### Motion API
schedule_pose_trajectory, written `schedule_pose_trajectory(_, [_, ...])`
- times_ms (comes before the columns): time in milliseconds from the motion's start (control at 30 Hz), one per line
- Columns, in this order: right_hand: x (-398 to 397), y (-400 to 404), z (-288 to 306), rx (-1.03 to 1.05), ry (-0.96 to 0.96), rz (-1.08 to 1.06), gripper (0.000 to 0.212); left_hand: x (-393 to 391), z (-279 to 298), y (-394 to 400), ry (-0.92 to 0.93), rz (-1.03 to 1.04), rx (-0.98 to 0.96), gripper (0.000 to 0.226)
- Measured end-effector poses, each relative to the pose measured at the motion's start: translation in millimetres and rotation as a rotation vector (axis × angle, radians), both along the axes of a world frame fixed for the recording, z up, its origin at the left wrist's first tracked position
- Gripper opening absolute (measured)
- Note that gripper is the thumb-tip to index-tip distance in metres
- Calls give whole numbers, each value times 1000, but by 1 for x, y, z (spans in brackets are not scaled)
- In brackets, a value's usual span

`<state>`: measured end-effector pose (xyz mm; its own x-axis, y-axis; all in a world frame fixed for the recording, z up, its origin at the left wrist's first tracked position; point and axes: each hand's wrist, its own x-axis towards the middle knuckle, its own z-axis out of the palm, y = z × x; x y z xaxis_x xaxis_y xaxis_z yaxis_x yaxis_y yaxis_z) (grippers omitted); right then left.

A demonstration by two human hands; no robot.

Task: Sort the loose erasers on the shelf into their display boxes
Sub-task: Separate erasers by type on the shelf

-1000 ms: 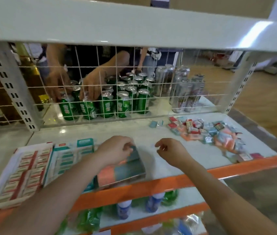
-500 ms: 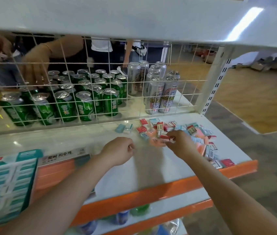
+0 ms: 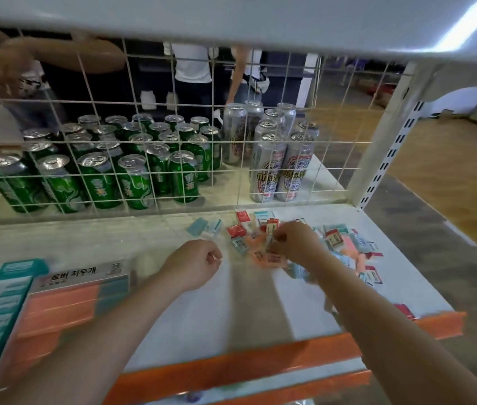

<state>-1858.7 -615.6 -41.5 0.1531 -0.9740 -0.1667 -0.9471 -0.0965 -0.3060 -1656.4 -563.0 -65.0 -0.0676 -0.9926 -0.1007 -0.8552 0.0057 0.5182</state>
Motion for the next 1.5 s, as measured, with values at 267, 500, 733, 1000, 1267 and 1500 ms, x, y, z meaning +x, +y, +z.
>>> schedule_pose_trajectory(267, [-2, -10, -4, -3, -12, 44, 18, -3, -4, -7, 39, 52, 4, 21])
schedule_pose_trajectory(500, [-24, -13, 4, -165, -223, -40, 14, -20, -6, -19, 87, 83, -60, 18])
schedule_pose_trajectory(733, [-56, -12, -1, -173, -173, -61, 13, -68, -7, -49, 230, 159, -79, 16])
schedule_pose_trajectory(1000, [-69, 0, -10, -206, -178, -89, 20, -110, -8, -76, 65, 248, -38, 28])
schedule_pose_trajectory(1267, [-67, 6, -10, -180, -220, -77, 23, -119, -9, -80, 54, 302, -46, 21])
schedule_pose_trajectory(1500, [-58, 11, -7, -195, -273, -53, 19, -104, 1, -74, 258, 297, -74, 25])
